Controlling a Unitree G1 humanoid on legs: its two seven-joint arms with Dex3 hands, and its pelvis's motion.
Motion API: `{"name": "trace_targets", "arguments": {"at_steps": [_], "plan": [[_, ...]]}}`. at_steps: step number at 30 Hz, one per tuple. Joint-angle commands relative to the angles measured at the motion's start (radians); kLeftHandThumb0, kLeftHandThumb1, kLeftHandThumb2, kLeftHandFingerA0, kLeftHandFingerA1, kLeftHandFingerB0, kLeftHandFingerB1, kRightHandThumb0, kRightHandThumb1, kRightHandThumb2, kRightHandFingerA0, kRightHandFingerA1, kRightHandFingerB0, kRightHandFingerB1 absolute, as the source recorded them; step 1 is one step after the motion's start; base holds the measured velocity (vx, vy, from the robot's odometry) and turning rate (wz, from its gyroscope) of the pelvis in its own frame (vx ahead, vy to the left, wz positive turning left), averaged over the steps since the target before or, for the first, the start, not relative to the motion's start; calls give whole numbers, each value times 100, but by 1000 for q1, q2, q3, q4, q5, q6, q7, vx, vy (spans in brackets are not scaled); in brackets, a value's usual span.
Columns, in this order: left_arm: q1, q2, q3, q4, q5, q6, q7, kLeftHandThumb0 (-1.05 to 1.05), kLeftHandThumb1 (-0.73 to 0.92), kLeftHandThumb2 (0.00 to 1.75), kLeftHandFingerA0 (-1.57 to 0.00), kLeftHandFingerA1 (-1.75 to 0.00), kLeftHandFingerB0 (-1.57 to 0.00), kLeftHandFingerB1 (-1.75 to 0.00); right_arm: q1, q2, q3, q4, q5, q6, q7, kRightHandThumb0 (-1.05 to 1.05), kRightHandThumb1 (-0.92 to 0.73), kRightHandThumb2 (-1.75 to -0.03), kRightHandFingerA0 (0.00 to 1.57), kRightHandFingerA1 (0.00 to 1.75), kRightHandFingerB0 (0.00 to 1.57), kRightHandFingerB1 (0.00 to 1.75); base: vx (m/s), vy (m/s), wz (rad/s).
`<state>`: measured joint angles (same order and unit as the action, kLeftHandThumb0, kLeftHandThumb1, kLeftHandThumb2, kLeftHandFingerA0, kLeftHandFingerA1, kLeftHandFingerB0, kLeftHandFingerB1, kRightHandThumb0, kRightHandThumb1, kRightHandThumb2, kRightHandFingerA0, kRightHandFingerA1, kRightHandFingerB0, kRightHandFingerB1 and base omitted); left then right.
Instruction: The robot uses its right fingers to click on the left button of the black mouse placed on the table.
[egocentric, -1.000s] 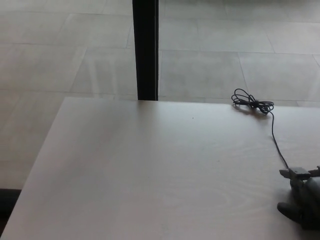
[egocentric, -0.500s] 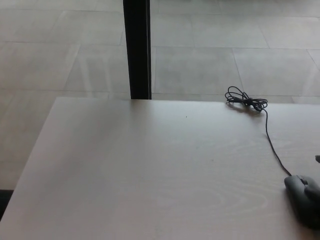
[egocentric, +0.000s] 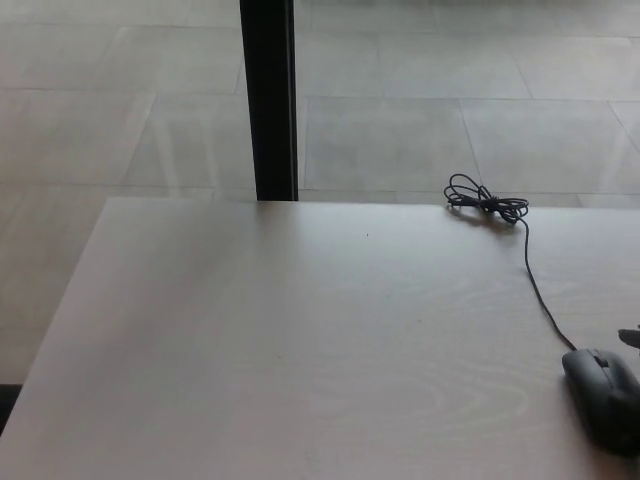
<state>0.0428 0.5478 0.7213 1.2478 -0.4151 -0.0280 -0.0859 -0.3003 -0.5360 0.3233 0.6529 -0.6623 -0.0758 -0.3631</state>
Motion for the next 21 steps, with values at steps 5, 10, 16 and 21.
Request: {"name": "trace_targets", "arguments": {"at_steps": [5,10,16,21], "plan": [[1,8,8,0,-19,-15,-22,-96,92,88,-45,-86,-33,-45,-17,-24,106,19,-100,90,101,-105,-82,-124,0,18,5,13,0,0,0],[-2,8,-1,3,-8,-18,-6,-101,92,89,-64,-108,-36,-44,-2,-18,117,-1,-94,117,117,-105,-80,-124,0,21,0,13,0,0,0],[-4,7,2,1,-11,-12,3,-99,91,87,-51,-91,-36,-44,0,-2,130,-18,-87,125,150,-105,-81,-128,0,26,0,12,0,0,0],[-2,4,8,3,-18,-28,-18,-99,91,87,-40,-87,-34,-45,22,8,101,-90,-43,124,186,-105,-81,-127,0,24,0,12,0,0,0]]}}
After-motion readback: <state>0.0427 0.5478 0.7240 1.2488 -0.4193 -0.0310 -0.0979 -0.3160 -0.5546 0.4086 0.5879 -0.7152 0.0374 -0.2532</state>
